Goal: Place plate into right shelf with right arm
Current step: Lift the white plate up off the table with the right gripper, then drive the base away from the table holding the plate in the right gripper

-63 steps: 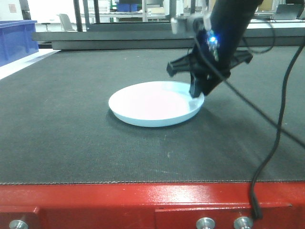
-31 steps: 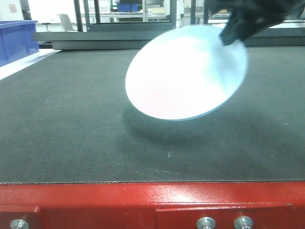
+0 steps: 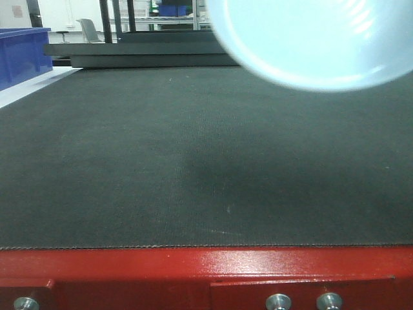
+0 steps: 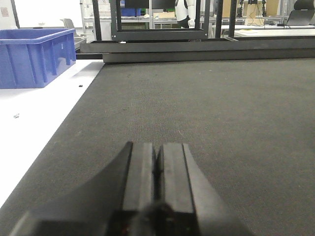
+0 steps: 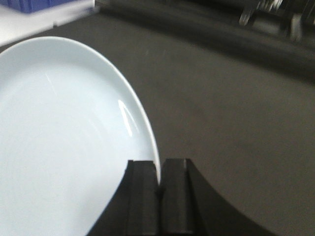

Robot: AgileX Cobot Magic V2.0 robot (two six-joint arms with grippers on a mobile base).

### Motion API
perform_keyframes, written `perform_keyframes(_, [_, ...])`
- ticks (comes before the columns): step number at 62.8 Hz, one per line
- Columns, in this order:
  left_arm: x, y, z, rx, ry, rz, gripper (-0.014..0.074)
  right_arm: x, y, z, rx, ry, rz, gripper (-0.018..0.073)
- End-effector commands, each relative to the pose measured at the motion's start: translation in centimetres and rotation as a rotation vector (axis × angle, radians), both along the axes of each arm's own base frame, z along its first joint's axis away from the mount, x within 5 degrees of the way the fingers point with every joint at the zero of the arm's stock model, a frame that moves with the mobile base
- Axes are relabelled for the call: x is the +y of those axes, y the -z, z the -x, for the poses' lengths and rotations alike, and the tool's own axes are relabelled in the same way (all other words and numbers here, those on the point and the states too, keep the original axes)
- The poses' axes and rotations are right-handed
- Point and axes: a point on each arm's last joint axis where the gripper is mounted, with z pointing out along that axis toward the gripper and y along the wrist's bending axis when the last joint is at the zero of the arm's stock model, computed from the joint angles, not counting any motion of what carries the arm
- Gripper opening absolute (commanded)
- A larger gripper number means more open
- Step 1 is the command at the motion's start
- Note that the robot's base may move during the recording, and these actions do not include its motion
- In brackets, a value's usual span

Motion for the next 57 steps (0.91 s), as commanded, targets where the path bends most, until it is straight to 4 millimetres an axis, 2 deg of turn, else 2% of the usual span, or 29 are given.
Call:
perform_keyframes(1, [0.1, -0.7, 0.1, -0.092, -0.009, 0.017, -0.0047, -0.8, -3.2, 2.2, -0.222, -0.021, -0.044, 0.0054])
perform_keyframes(13, [0.1, -0.7, 0.1, -0.092, -0.009, 0.017, -0.0047, -2.9, -5.6, 7.1, -0.426, -0.022, -0.12, 0.0054])
perform_keyframes(29, [0.1, -0.7, 0.1, -0.092, -0.009, 0.017, -0.0047, -5.0, -6.5, 11.8, -0.586, -0.017, -0.188, 0.0054])
perform_keyframes(34, [0.1, -0.7, 0.1, -0.092, -0.009, 0.017, -0.0047, -5.2, -6.6, 12.3, -0.604, -0.016, -0.196, 0.0054])
perform_keyframes(57, [0.1, -0.7, 0.1, -0.092, -0.009, 0.017, -0.0047, -5.2, -6.6, 12.3, -0.6, -0.015, -0.195, 0.0054])
